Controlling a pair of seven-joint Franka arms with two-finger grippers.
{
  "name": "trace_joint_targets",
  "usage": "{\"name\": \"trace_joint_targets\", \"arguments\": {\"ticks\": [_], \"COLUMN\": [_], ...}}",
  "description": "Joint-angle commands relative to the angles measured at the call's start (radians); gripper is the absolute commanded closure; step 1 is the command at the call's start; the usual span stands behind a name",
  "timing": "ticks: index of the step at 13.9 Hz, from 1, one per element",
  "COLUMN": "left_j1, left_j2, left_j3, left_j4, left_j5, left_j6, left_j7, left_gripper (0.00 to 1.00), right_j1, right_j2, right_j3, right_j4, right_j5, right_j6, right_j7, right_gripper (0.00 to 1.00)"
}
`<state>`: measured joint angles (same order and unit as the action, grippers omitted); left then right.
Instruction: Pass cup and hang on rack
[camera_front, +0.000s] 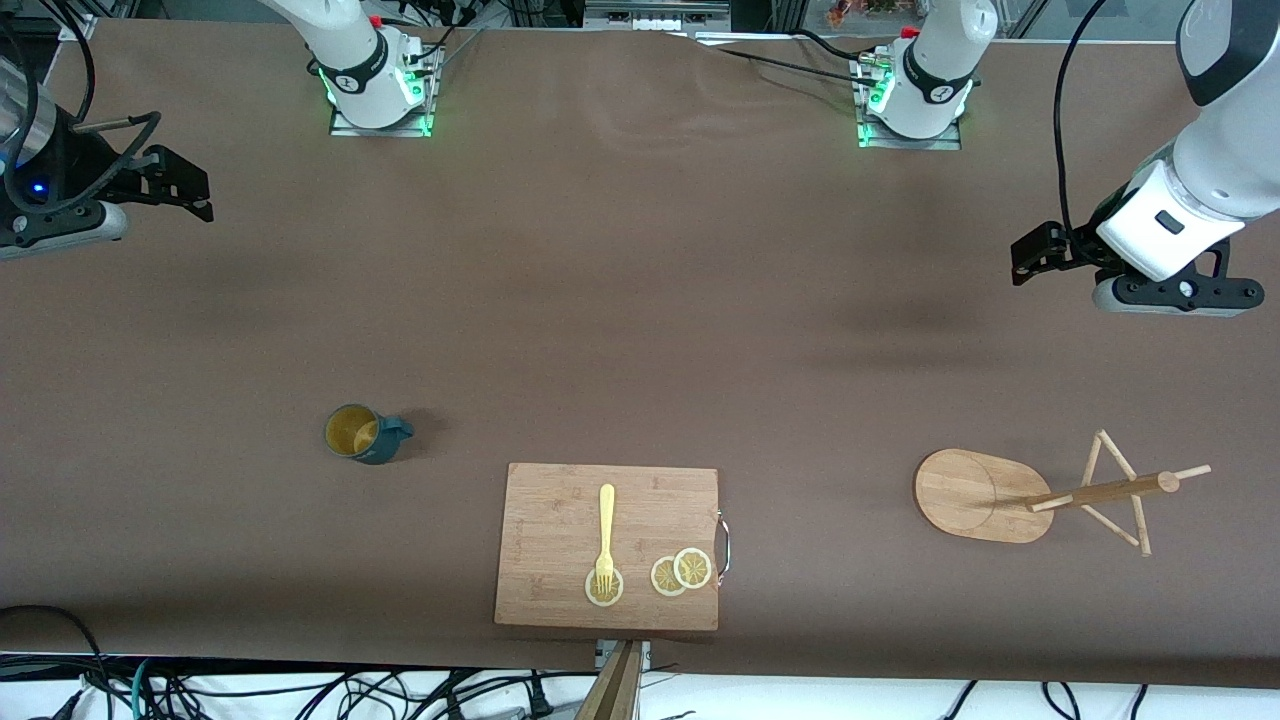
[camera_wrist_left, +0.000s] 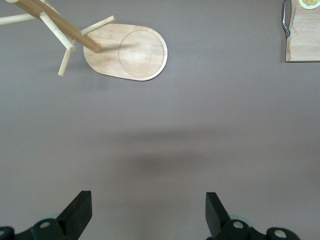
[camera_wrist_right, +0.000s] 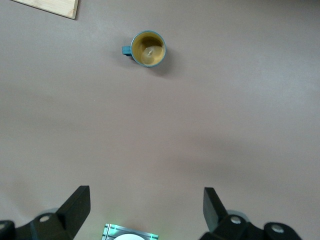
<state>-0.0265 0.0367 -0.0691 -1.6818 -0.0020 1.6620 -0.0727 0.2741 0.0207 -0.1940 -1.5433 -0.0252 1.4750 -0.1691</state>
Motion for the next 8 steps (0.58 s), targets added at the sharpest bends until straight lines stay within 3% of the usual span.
{"name": "trace_joint_targets", "arguments": {"ticks": [1,8], "left_j1": [-0.006,-0.006], "left_j2": [0.014,0.014], "left_j3": [0.005,0.005], "left_j4": [0.033,0.033], "left_j5": [-0.006,-0.006], "left_j6": [-0.025,-0.025], "left_j7": [-0.002,-0.002], "left_gripper": [0.00,0.00], "right_j1": [-0.004,-0.004], "right_j2": [-0.004,-0.004], "right_j3": [0.007,0.007], "right_j4": [0.012,0.014], "right_j5": [-0.016,-0.013], "right_j6": [-0.016,-0.021], "right_j7": [0.020,0.004], "right_gripper": [0.00,0.00]}}
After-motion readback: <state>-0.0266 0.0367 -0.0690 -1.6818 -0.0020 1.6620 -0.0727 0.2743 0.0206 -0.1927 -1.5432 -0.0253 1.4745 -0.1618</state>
